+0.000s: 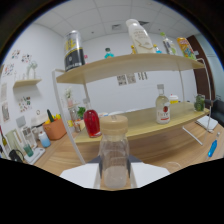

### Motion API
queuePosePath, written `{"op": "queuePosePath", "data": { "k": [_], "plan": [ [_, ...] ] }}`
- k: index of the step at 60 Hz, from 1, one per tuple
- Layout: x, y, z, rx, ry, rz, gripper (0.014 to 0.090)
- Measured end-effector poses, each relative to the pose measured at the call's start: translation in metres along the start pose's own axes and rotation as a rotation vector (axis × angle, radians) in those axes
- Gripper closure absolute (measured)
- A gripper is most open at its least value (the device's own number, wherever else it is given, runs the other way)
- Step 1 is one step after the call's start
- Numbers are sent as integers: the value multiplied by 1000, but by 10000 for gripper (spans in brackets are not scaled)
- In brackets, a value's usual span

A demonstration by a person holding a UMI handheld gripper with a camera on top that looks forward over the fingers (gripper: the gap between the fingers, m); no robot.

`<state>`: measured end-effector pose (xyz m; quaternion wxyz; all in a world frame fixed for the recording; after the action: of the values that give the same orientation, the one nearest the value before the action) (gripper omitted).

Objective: Make me a cup of Mount Fuji.

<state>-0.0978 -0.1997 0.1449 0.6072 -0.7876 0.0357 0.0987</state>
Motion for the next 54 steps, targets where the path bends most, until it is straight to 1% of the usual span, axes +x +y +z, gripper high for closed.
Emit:
{"op": "queuePosePath", "data": {
  "k": [3, 9, 24, 35, 48, 54],
  "plan": [
    [4, 20, 7, -42, 15, -71, 653],
    [7, 50, 18, -100, 31, -147, 653],
    [10, 82, 29, -172, 22, -190, 648],
    [10, 86, 24, -172, 18, -187, 631],
    [5, 92, 6, -175, 1, -184, 609],
    [4, 89, -3, -188, -9, -170, 475]
  ]
}}
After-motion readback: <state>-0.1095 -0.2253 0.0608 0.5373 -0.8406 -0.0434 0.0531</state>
